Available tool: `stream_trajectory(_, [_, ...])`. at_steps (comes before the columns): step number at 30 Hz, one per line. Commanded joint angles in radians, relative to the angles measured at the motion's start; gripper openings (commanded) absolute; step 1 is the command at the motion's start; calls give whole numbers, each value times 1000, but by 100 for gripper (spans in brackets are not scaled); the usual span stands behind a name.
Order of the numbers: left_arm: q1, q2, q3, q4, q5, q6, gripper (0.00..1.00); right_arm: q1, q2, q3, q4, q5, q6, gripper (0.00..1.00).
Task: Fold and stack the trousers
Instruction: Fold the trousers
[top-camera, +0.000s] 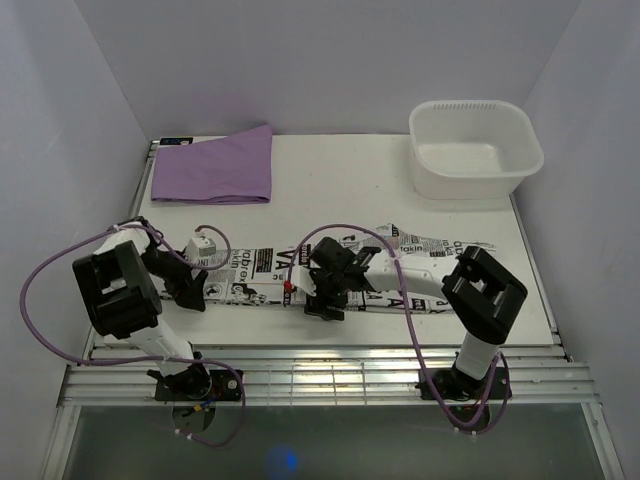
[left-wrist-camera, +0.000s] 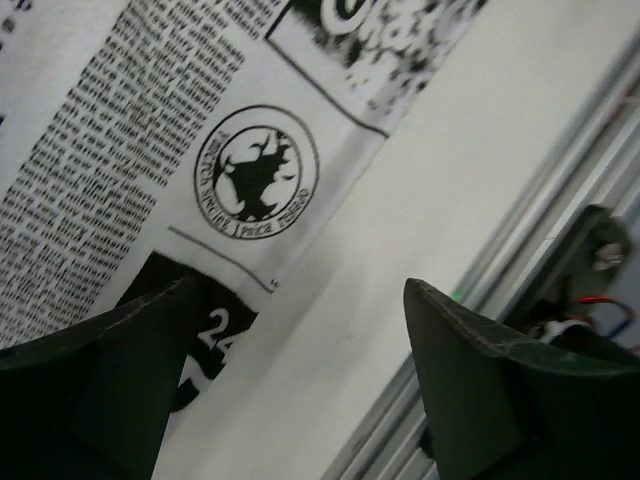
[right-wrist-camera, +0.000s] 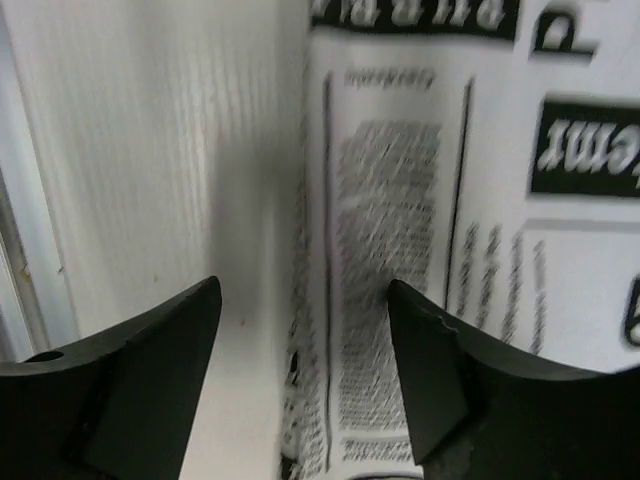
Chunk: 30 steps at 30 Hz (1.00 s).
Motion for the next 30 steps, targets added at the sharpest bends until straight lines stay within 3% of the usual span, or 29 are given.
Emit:
stream_trajectory(1, [34, -57, 68, 134, -82, 66, 98, -31, -132, -29, -124, -24, 9, 75])
stream_trajectory(5, [34, -207, 120, 116, 48, 40, 98, -198, -252, -36, -185, -134, 18, 76])
stream_trajectory(9, [34, -280, 154, 117, 166, -107, 98, -359, -295, -47, -271, -220, 15, 72])
stream_trajectory(13, [20, -211, 153, 113, 231, -194, 98, -429, -314, -102, -351, -199, -69, 49])
stream_trajectory(17, [20, -142, 128, 142, 304, -299, 97, -543, -412, -208, -377, -113, -173, 43])
stream_trajectory(18, [17, -151, 102, 225, 317, -329, 98, -574, -426, -223, -383, -94, -197, 43])
stream_trajectory(21, [-21, -203, -22, 474, 187, -520, 98, -683, -430, -262, -403, -33, -276, 43])
stream_trajectory(25, [-36, -159, -56, 536, 95, -577, 98, -789, -352, -331, -428, -4, -355, 40])
stream_trajectory(28, [-38, -190, -27, 565, 123, -610, 98, -823, -349, -356, -439, -25, -395, 37])
stream_trajectory(30, [-58, -232, 5, 585, 186, -652, 98, -840, -369, -270, -475, -124, -392, 37])
